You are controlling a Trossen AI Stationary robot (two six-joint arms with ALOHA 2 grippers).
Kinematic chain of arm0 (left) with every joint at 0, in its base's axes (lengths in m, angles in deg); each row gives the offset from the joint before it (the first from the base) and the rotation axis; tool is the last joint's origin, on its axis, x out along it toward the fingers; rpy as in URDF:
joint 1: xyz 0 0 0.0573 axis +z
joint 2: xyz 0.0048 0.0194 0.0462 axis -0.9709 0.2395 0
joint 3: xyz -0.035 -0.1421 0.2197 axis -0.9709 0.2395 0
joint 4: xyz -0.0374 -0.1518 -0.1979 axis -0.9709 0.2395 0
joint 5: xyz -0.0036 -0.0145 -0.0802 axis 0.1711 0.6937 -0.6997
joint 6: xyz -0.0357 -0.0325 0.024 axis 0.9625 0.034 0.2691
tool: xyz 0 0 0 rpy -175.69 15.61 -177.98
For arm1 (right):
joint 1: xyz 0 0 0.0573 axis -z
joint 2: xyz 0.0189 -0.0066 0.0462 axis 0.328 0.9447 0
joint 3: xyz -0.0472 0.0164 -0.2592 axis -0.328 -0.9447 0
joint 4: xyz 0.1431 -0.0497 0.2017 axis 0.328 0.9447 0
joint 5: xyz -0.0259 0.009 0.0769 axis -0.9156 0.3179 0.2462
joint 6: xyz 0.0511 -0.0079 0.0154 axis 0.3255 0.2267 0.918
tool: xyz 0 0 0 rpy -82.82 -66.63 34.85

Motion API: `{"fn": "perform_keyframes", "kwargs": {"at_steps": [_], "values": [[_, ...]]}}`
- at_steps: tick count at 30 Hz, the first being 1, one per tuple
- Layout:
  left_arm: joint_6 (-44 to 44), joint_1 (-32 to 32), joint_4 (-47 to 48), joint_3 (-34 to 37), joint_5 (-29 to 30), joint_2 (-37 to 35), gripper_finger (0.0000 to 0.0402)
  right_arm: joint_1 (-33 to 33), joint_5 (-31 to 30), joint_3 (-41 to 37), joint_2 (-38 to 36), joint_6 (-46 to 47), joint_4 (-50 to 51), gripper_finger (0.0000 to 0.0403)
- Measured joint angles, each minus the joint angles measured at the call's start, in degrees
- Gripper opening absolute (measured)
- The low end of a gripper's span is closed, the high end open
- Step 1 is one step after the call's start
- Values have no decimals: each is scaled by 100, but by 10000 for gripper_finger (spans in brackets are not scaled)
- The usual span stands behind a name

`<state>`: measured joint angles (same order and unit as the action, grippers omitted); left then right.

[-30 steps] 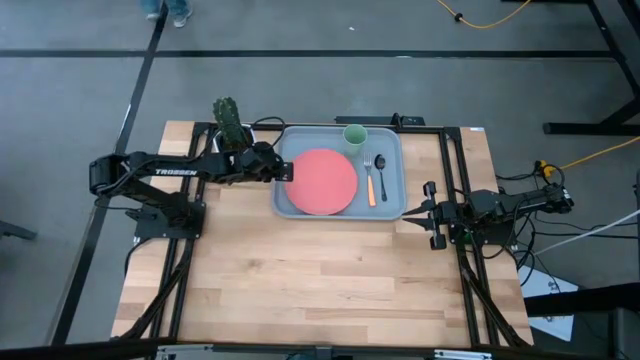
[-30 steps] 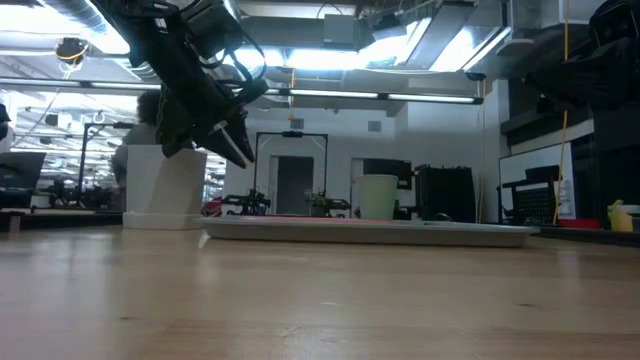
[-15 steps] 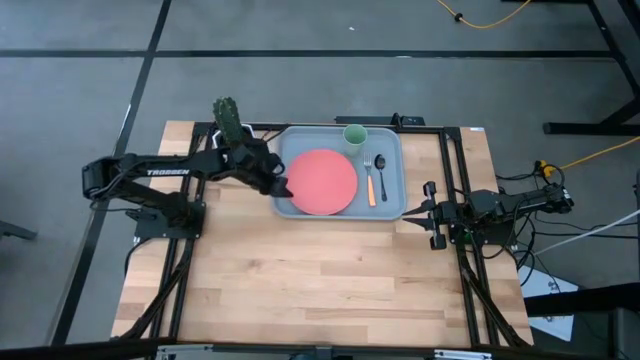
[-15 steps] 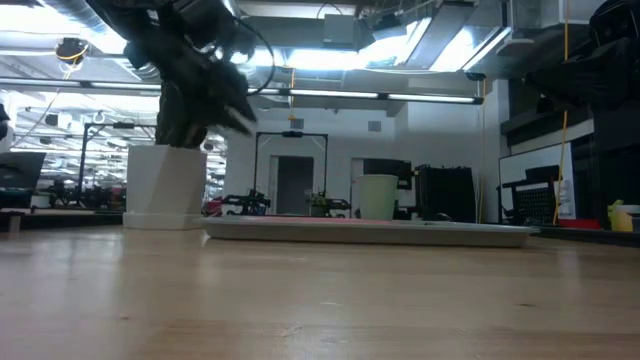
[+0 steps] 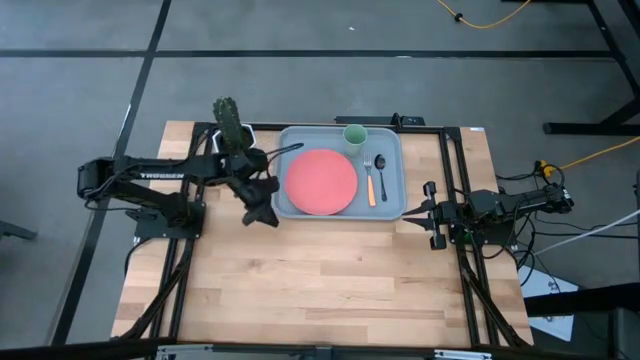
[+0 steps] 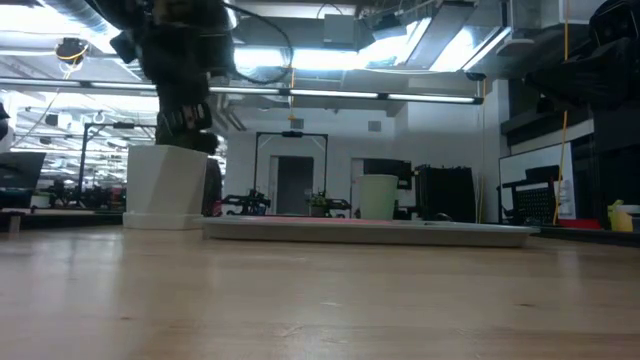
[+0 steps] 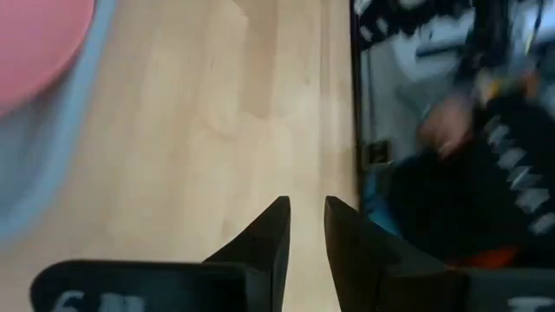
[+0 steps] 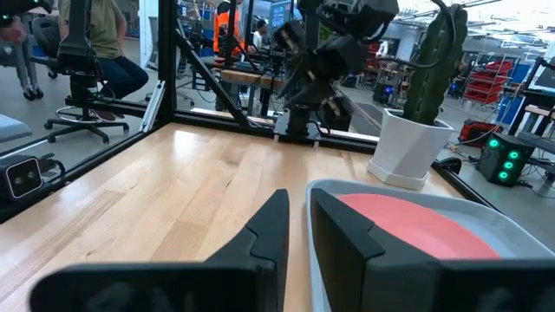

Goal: Pick and place plate/cup/fork/spoon on tray
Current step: Return to Home Position

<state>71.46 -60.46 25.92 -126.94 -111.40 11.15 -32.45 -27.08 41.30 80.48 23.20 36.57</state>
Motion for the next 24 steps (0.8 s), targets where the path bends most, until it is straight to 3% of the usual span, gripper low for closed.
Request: {"fn": "perform_keyframes", "kwargs": {"at_steps": [4,8,10,18,24], "values": [[-1107,12,415,132,647,-391,67,0,2,0,0,-1,-2,57],[-970,84,555,665,1873,-983,67,0,2,0,-2,-1,0,57],[-898,63,371,1020,2196,-1378,67,0,0,0,-2,-1,-1,57],[-1426,61,-1393,2449,2014,-2782,67,0,0,0,0,-1,0,57],[-1508,63,-2937,2848,2530,-2980,67,0,2,0,0,-1,0,57]]}}
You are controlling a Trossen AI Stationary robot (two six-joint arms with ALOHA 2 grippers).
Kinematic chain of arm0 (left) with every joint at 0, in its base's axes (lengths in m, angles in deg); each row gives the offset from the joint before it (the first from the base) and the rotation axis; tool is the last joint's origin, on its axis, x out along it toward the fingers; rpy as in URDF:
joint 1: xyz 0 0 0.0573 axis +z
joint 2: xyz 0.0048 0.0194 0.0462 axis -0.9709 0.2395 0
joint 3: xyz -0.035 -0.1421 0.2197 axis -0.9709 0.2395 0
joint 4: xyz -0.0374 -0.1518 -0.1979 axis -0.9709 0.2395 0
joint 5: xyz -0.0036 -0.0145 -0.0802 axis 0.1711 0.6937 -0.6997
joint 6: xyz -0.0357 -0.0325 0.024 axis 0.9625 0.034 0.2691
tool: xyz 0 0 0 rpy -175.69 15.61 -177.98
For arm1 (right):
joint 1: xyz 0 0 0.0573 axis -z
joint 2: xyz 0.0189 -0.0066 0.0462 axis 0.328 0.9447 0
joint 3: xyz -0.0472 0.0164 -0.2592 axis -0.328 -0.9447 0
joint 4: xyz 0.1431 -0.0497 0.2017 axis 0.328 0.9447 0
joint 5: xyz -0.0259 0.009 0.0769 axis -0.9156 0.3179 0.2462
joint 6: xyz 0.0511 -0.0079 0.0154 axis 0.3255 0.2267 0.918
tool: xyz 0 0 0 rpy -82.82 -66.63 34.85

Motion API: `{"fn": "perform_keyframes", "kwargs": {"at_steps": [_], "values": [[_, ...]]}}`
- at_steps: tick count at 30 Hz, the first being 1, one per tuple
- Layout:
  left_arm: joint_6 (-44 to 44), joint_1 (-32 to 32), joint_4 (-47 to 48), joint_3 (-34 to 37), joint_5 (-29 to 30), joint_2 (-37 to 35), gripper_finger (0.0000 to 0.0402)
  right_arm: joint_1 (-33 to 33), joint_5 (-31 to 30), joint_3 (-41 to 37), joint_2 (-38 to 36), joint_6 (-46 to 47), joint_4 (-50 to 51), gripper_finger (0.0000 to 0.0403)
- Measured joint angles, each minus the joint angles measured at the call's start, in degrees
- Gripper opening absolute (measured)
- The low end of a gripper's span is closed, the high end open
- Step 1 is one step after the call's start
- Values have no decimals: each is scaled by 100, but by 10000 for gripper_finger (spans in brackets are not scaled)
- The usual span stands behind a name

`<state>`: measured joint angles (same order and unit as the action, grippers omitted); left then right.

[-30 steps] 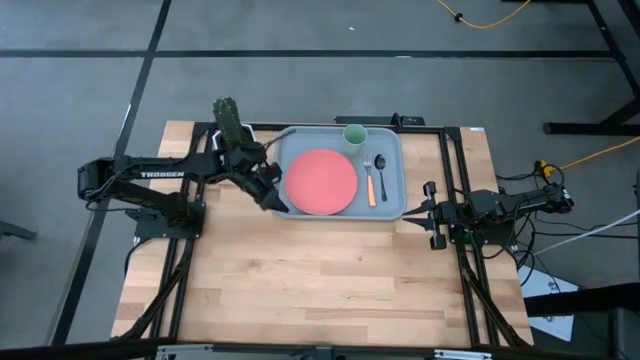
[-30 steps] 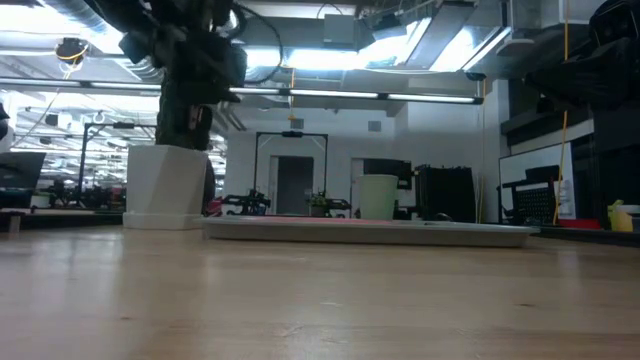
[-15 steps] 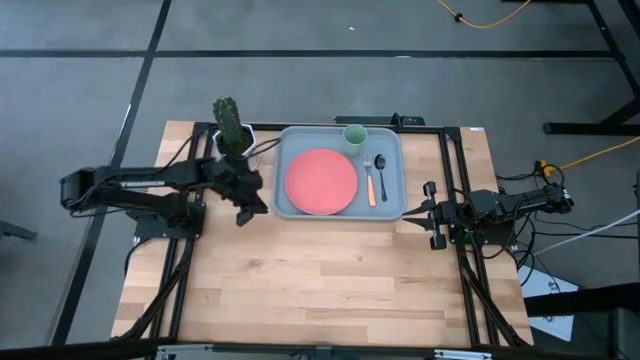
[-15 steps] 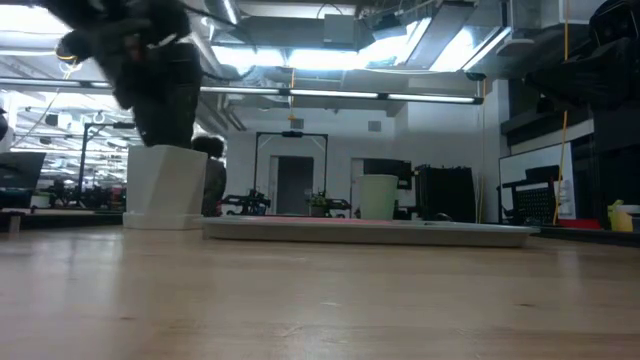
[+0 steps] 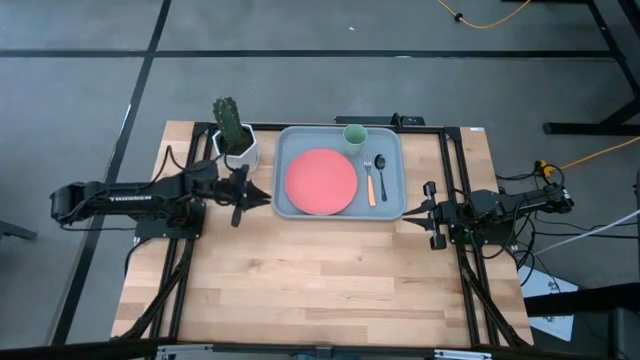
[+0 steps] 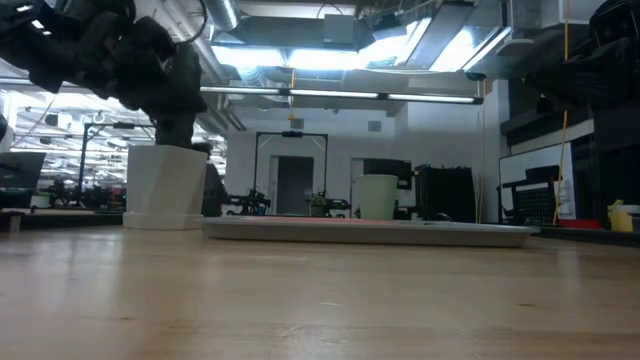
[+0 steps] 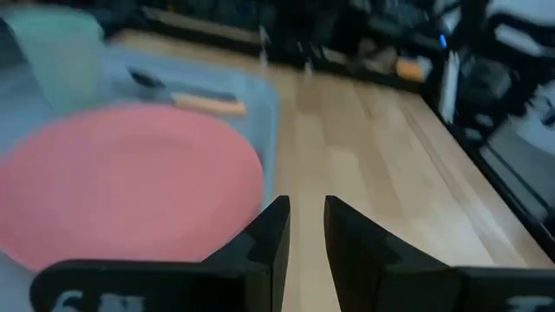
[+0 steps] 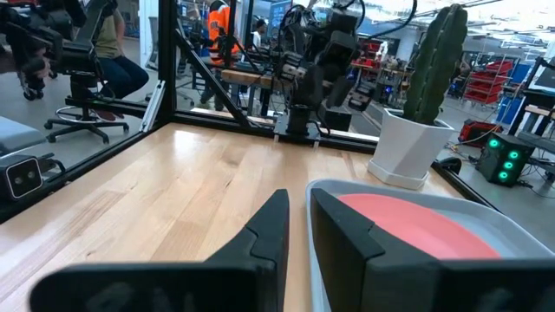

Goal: Pick and place plate/cup/fork/spoon on tray
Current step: Return to Home Position

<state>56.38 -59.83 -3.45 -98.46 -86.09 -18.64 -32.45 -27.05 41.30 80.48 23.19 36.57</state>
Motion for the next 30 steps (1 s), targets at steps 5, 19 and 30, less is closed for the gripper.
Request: {"fn": "perform_keyframes", "kwargs": {"at_steps": [5,19,30], "values": [[-17,0,-27,-7,120,1,67,0,0,0,-1,0,-1,57],[-276,-1,-2,-7,64,7,66,0,0,0,0,0,0,57],[-422,21,-532,501,64,-105,66,0,-17,0,-1,-4,-2,57]]}}
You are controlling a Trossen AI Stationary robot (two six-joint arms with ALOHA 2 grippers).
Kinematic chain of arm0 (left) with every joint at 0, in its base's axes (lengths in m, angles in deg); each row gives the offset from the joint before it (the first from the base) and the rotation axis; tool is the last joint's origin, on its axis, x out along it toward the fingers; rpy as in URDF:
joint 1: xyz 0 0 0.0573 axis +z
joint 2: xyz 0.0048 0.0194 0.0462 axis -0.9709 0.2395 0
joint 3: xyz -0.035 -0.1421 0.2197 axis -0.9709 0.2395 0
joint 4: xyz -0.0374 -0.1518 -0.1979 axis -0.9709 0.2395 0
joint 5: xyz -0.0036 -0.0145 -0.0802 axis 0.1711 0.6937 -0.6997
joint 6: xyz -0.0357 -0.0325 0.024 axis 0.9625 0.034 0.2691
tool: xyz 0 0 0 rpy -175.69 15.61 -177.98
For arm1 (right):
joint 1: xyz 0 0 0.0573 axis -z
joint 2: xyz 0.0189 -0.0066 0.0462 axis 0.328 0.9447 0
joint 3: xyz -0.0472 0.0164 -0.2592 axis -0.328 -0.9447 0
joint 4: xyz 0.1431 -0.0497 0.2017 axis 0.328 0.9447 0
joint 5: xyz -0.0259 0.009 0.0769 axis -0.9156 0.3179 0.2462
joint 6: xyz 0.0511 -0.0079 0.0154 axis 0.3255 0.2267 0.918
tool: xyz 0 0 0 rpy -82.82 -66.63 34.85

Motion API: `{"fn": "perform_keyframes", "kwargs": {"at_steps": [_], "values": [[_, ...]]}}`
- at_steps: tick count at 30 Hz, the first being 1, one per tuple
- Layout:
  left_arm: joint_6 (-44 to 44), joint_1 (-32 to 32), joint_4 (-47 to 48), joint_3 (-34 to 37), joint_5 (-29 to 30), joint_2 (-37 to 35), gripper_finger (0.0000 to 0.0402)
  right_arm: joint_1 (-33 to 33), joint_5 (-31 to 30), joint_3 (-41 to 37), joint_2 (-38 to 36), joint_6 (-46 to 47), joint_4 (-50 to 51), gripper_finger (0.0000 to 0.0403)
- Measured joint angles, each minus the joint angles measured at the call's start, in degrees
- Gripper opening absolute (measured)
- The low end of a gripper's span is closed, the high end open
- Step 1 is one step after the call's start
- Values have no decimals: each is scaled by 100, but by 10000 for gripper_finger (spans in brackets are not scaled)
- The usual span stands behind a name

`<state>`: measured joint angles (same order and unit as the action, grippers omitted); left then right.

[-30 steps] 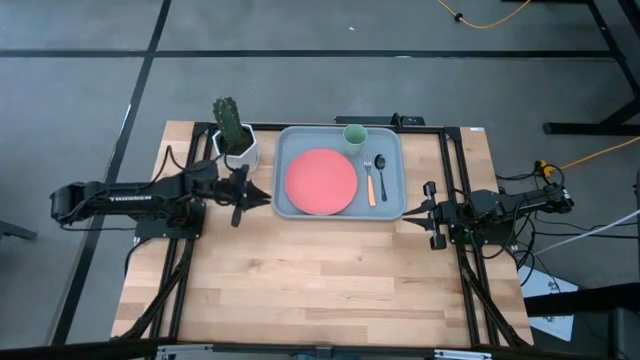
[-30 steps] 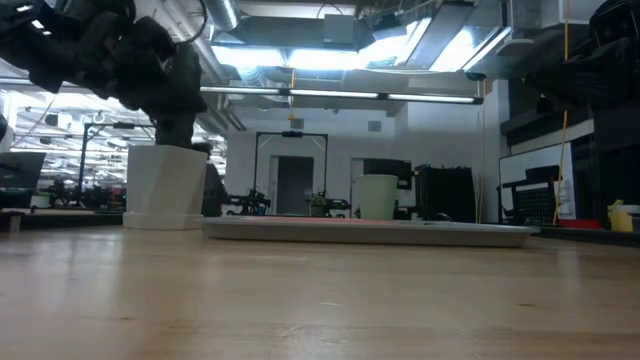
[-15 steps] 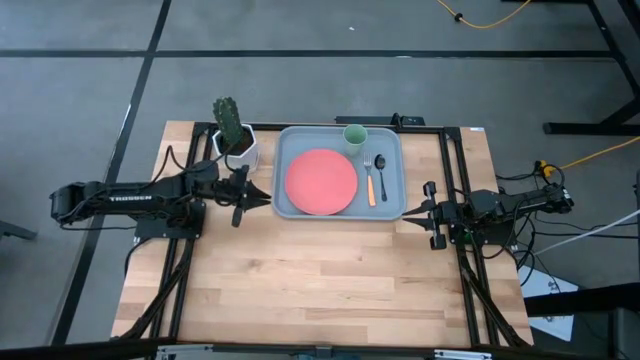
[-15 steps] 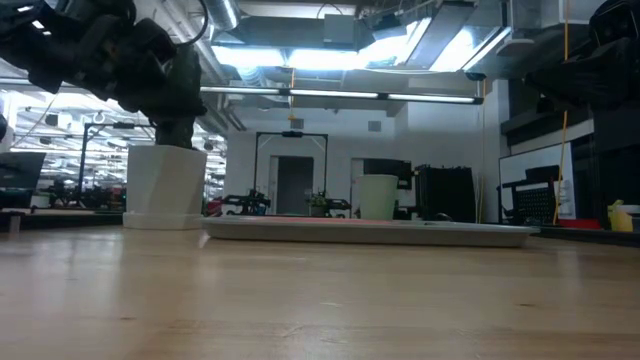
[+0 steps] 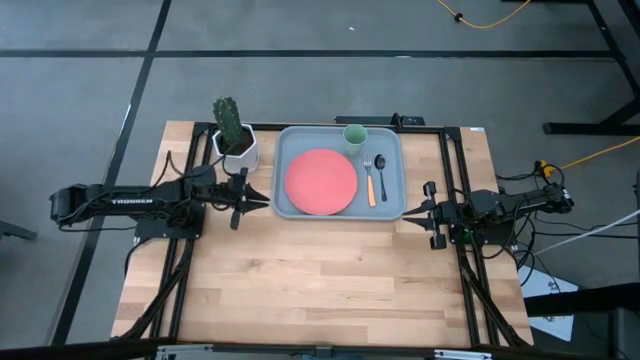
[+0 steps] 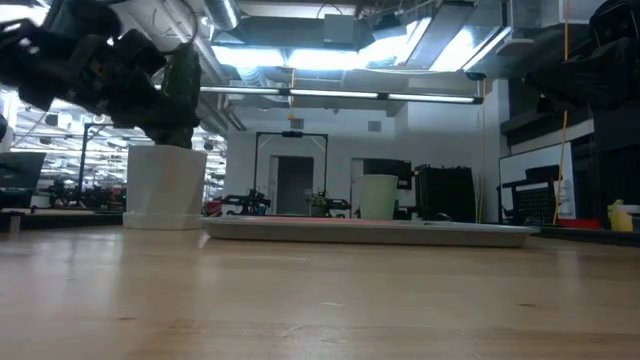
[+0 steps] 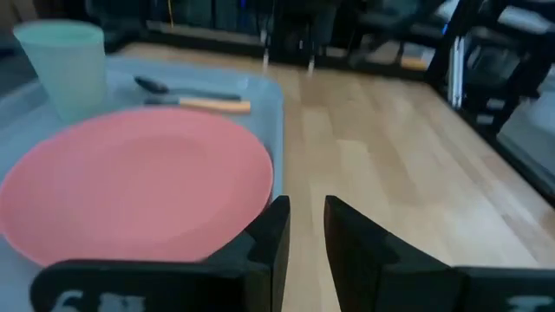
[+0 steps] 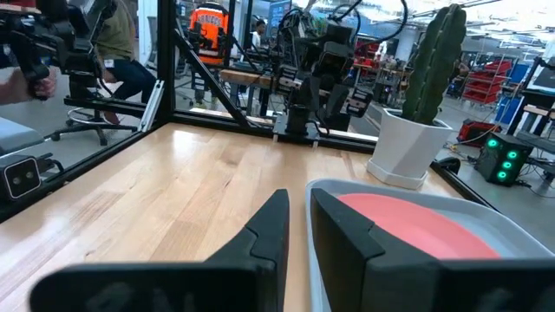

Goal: Pick and place plate/cup/fork/spoon on tray
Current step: Return to Home Position

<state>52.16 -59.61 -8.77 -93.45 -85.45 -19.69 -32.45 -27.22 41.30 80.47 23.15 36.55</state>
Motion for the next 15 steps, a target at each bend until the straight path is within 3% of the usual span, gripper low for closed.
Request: {"fn": "perform_keyframes", "kwargs": {"at_steps": [4,8,15], "values": [[219,109,-1076,721,-70,-272,66,0,-66,3,-1,431,7,57],[256,270,-998,679,-115,-564,66,2,-527,70,-35,912,39,57],[278,624,-955,727,-469,-966,66,1,-552,508,-132,1107,499,57]]}}
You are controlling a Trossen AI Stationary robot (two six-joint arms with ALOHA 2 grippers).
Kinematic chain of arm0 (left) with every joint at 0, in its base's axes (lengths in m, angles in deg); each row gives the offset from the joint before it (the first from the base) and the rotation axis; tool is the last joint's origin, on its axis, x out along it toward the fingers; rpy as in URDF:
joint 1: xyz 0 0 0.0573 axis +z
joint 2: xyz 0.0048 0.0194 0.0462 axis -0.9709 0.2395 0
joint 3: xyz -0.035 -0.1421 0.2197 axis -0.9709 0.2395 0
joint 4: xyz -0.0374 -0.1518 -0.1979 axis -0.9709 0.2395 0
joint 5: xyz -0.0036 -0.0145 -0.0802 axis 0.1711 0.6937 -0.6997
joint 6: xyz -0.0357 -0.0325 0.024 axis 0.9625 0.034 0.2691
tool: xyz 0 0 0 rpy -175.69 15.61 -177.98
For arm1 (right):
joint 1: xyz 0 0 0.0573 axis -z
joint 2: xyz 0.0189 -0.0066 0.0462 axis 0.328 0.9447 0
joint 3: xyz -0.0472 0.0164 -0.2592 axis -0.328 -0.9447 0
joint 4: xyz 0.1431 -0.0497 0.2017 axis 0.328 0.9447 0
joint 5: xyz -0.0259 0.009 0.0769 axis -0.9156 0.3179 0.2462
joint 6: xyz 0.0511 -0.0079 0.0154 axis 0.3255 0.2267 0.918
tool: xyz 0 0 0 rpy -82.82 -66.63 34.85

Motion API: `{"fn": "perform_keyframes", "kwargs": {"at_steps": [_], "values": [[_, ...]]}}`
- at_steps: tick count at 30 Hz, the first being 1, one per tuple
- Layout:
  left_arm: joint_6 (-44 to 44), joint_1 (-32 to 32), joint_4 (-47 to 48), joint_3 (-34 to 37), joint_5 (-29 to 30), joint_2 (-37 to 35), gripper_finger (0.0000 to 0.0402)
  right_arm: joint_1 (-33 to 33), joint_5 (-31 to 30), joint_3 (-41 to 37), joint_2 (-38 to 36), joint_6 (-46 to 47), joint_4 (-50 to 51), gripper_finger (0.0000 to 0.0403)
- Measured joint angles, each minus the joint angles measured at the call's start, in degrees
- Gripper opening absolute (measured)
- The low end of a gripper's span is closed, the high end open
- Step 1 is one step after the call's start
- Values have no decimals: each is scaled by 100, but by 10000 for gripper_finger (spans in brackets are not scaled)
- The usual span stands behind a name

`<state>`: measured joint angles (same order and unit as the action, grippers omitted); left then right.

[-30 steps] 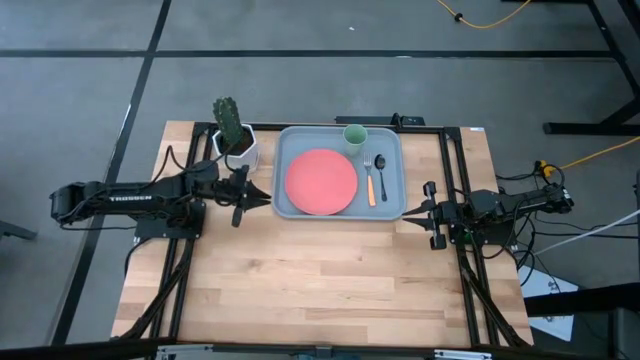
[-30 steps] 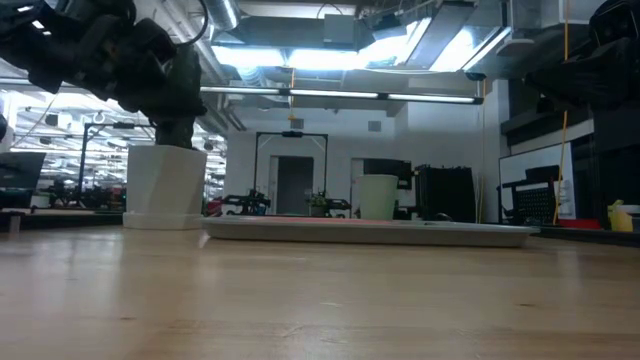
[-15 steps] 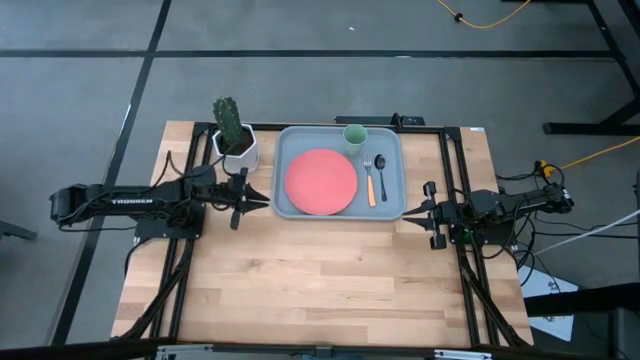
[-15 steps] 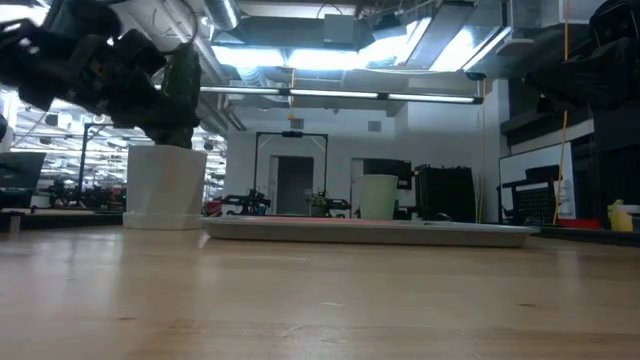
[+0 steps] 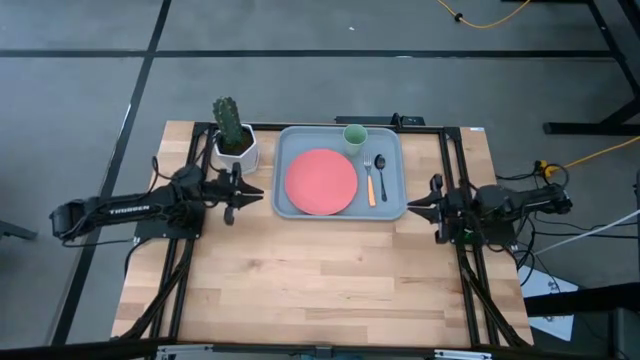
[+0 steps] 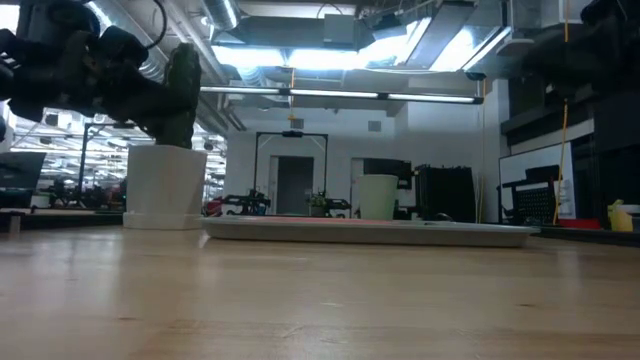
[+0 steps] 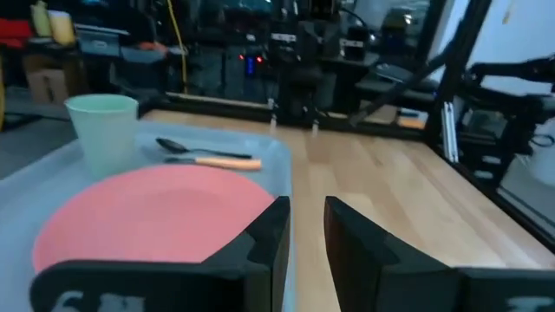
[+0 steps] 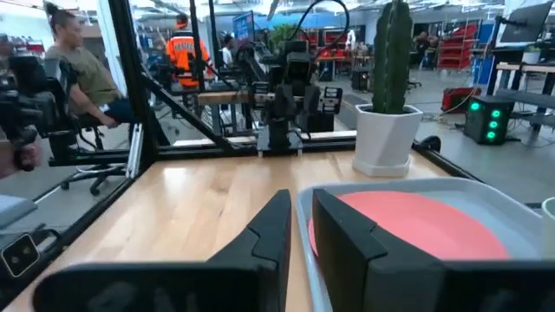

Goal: Pick and place plate/cup/fork/spoon on tray
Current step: Return to Home Position

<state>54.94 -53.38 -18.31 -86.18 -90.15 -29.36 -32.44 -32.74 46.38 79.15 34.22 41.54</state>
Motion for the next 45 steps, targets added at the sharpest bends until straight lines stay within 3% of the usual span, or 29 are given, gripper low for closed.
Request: {"fn": "perform_keyframes", "kwargs": {"at_steps": [5,11,18,23,29,32,37,45], "values": [[194,110,5,0,541,-327,66,-1,-81,363,0,-48,267,57],[425,-210,416,0,656,-513,66,1,-993,408,0,-35,616,57],[406,-948,478,0,1446,-625,66,1,-1033,447,0,137,943,57],[211,-1262,483,0,1608,-830,66,1,-1042,924,0,585,1683,57],[265,-1401,884,0,1901,-1223,66,1,-1043,1011,0,412,1631,57],[283,-1408,1022,0,1912,-1403,66,1,-958,700,0,395,1217,57],[290,-1408,1109,0,1912,-1613,66,-1,68,261,0,-263,225,57],[279,-1408,1152,0,1837,-1665,66,-1,6,242,0,-154,503,57]]}}
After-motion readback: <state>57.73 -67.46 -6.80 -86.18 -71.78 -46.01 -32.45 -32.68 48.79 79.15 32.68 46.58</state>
